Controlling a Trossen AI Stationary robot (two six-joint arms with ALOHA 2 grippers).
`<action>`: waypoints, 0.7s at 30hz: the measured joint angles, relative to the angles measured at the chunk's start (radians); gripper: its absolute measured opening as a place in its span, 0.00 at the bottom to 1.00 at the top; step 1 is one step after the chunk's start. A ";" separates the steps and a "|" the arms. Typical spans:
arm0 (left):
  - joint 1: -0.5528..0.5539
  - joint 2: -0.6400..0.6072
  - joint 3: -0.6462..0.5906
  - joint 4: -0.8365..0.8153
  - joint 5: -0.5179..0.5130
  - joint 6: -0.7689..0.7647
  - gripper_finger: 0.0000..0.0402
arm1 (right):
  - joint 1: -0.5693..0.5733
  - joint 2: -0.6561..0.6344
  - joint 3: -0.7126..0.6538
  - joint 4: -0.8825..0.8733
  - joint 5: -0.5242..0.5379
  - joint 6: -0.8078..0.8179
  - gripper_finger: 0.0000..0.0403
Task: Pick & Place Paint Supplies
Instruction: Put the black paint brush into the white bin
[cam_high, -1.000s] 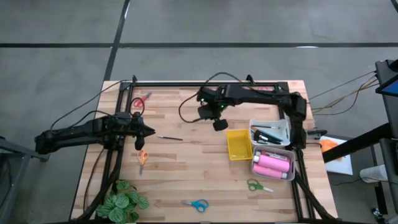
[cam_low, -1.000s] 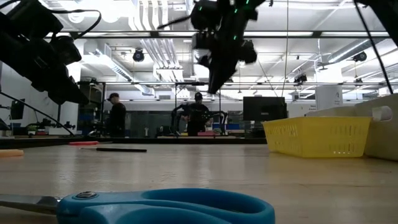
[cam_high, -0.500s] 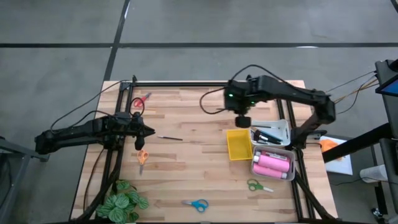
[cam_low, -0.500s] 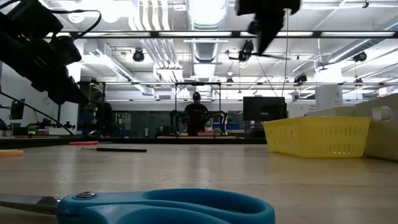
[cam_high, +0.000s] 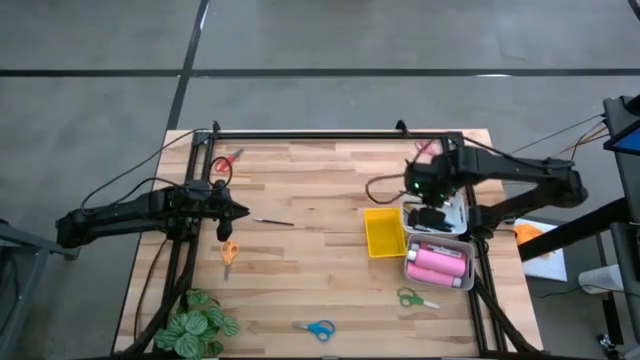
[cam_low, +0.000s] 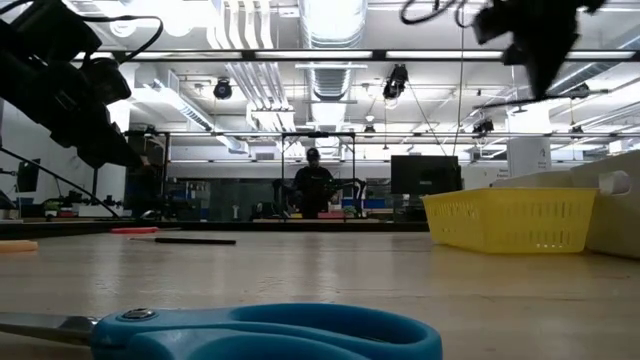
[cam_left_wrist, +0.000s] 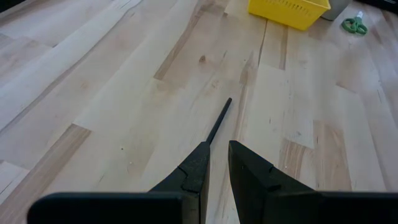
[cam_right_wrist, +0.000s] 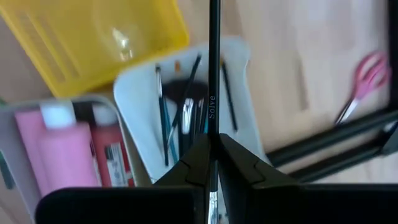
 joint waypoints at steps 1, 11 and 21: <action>0.000 0.000 0.000 0.000 0.000 0.000 0.15 | 0.010 -0.021 -0.035 0.000 -0.003 0.019 0.04; 0.000 0.000 0.000 0.000 0.000 0.000 0.15 | 0.099 -0.091 -0.334 0.098 -0.084 0.212 0.04; 0.000 0.000 0.000 0.000 0.000 0.000 0.15 | 0.112 -0.075 -0.542 0.331 -0.081 0.229 0.04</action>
